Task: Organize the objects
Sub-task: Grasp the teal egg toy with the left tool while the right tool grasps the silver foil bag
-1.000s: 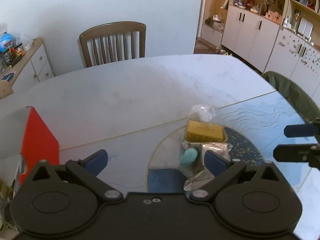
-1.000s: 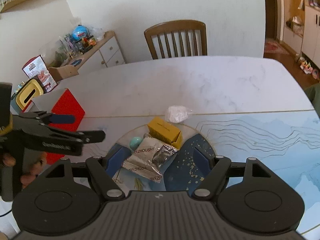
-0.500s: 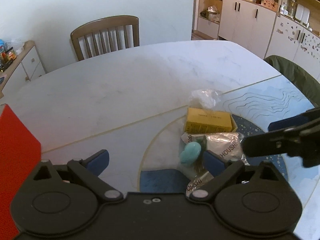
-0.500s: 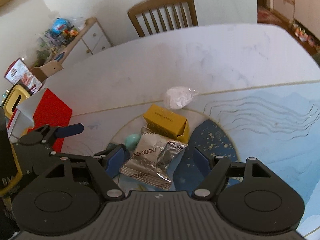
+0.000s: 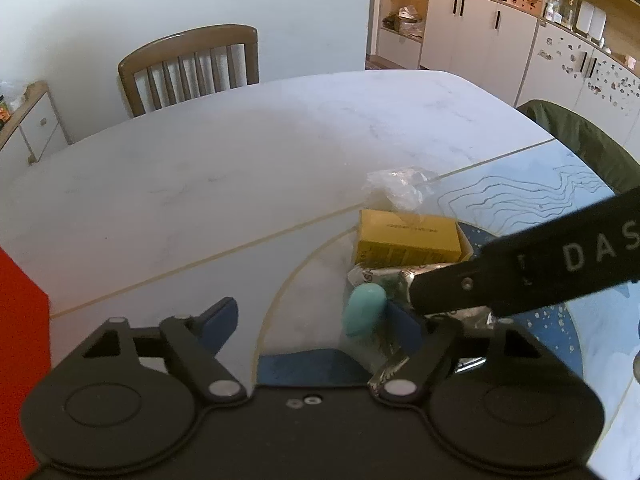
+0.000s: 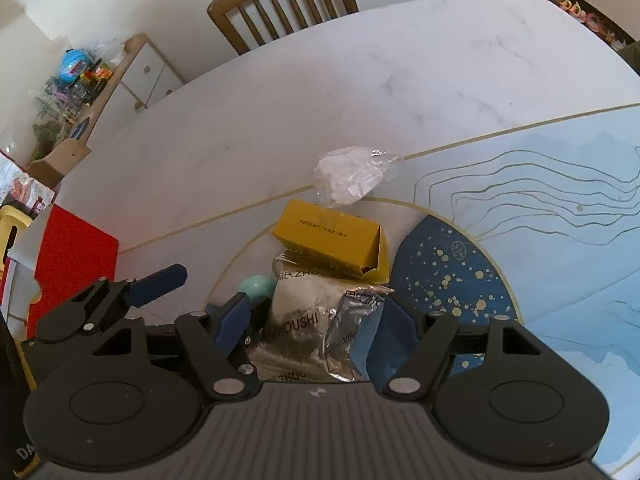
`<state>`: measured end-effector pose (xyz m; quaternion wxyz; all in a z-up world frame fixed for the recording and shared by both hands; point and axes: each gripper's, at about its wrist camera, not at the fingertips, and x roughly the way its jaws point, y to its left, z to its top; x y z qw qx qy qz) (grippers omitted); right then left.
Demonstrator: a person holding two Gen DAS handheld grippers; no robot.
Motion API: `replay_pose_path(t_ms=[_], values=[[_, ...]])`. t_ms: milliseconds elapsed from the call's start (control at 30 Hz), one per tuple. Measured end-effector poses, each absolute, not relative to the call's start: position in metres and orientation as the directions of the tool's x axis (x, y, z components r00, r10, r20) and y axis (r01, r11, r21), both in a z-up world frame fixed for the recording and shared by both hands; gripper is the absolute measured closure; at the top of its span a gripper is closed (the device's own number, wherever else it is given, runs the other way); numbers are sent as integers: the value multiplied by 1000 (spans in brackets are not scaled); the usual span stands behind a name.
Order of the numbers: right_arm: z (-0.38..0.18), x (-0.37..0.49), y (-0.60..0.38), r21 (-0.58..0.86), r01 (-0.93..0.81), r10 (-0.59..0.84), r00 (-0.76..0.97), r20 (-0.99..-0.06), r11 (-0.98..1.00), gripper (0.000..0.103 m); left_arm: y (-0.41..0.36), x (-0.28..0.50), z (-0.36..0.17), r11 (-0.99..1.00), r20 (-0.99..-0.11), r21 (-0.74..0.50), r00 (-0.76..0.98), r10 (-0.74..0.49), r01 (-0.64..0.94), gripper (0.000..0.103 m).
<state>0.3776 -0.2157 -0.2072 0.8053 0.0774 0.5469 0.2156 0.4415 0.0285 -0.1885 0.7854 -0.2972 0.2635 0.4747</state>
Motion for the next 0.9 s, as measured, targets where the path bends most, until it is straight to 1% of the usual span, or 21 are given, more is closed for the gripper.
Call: replay_pose_path(t_ms=[133,200,333,400,500,533,600,800,900], values=[[-214,381,-216,364,-248,428,299,-853,898,35,30,444,-192,382,-694,-222,420,584,-897,34],[-218,382,-217,365,-238,425,296,-855,900,39,31,445,-193,392,-694,-220,426,581,-893,43],[-222,384,-218,376,-235,434,290,-853,896,42,28,452,-193,414,-683,-191,423,595,-890,55],[-223,384,-217,377,-234,434,289,-853,896,44,28,455,-192,423,-683,-184,425,594,-887,63],[-223,383,-216,379,-235,437,292,-851,895,46,27,458,-194,437,-684,-197,442,580,-878,75],[-224,383,-216,381,-235,439,292,-849,894,47,26,458,-195,437,-683,-198,443,580,-877,76],[-224,383,-217,390,-234,447,291,-846,891,50,24,459,-195,440,-684,-202,447,577,-875,83],[-222,379,-220,416,-232,471,298,-830,879,61,19,458,-190,440,-679,-205,451,579,-874,84],[-220,376,-221,425,-234,480,295,-826,875,63,16,453,-185,424,-673,-221,452,586,-879,84]])
